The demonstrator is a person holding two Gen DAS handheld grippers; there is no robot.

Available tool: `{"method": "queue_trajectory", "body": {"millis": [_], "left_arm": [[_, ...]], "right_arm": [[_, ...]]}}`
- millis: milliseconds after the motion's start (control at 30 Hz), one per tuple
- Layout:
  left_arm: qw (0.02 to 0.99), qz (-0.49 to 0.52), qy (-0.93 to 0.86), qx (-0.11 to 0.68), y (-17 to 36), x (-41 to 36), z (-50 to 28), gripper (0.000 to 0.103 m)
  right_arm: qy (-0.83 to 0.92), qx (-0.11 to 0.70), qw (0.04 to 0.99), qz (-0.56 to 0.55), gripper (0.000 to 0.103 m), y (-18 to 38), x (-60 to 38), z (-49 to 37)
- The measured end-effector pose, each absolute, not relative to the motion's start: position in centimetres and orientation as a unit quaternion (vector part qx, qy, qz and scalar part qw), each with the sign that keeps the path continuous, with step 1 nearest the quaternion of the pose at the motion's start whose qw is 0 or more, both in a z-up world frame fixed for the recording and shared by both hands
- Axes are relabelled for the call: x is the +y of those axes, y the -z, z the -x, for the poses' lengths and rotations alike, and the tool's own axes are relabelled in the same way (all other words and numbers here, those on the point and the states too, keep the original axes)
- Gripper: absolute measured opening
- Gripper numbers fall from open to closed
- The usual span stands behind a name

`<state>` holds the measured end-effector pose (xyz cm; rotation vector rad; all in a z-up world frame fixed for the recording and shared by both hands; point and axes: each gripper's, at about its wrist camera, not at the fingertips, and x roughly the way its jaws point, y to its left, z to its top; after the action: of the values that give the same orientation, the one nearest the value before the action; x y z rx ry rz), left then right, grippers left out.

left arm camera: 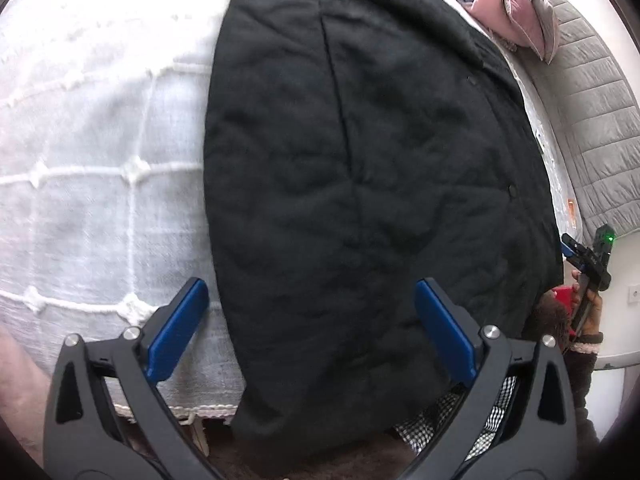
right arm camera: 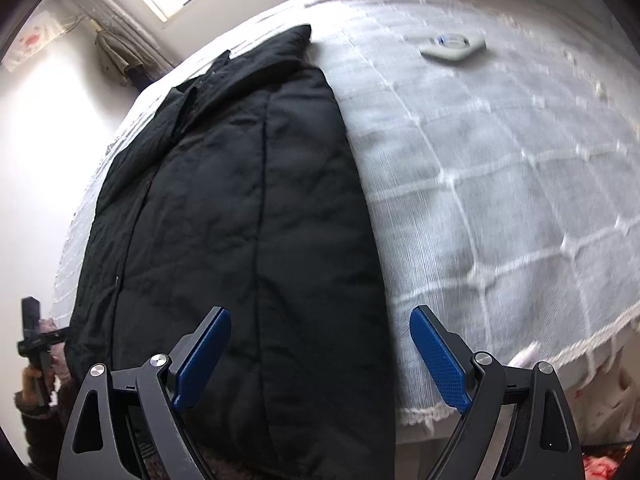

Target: Fold large clothes

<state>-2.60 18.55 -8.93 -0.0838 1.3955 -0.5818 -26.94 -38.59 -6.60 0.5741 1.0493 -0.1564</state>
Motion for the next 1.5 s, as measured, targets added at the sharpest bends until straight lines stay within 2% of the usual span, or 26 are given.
{"method": "queue_trajectory", "body": {"millis": [267, 433, 600, 700, 733, 767, 800, 833, 867, 900, 1000, 1267, 1500], "left_arm": [[0.714, 0.040, 0.303, 0.630, 9.0, 18.7, 4.1, 0.102], [0.658, 0.117, 0.367, 0.647, 9.0, 19.1, 4.7, 0.102], [0.644, 0.171, 0.372, 0.646, 9.3, 19.7, 4.1, 0.102], [0.626, 0.212, 0.385, 0.644, 9.8, 19.7, 4.1, 0.090], [0.626, 0.214, 0.383, 0.644, 10.0, 19.7, 4.2, 0.086], [0.633, 0.208, 0.383, 0.640, 9.9, 19.4, 4.3, 0.082], [0.636, 0.205, 0.380, 0.640, 9.7, 19.3, 4.3, 0.070], [0.641, 0.202, 0.373, 0.640, 9.7, 19.2, 4.2, 0.049], [0.645, 0.198, 0.360, 0.645, 9.8, 19.2, 4.1, 0.036], [0.646, 0.196, 0.350, 0.650, 10.0, 19.2, 4.0, 0.025], [0.657, 0.204, 0.345, 0.638, 9.2, 19.1, 4.0, 0.018], [0.717, 0.235, 0.398, 0.522, -0.2, 18.9, 4.4, 0.015], [0.755, 0.247, 0.427, 0.431, -7.6, 20.7, 5.9, 0.013]], "right_arm": [[0.042, 0.456, 0.839, -0.296, 0.093, 7.4, -38.3, 28.1], [-0.023, 0.432, 0.833, -0.344, 0.093, 7.9, -38.1, 28.9], [-0.093, 0.405, 0.812, -0.410, 0.091, 8.8, -38.3, 29.0], [-0.100, 0.407, 0.817, -0.397, 0.091, 8.6, -37.6, 28.8], [-0.100, 0.406, 0.816, -0.399, 0.087, 8.6, -37.5, 28.7], [-0.102, 0.408, 0.813, -0.403, 0.071, 8.7, -37.4, 28.5], [-0.105, 0.411, 0.805, -0.415, 0.059, 9.1, -37.4, 28.4], [-0.102, 0.415, 0.798, -0.426, 0.032, 9.5, -37.4, 28.2], [-0.094, 0.421, 0.793, -0.431, 0.018, 9.8, -37.3, 27.9], [-0.090, 0.423, 0.794, -0.428, 0.018, 9.7, -37.0, 27.8], [-0.096, 0.403, 0.814, -0.408, 0.016, 7.6, -35.8, 27.5], [-0.131, 0.303, 0.872, -0.362, 0.013, -2.8, -32.9, 26.9], [-0.158, 0.220, 0.902, -0.336, 0.013, -9.5, -30.2, 29.4]]}}
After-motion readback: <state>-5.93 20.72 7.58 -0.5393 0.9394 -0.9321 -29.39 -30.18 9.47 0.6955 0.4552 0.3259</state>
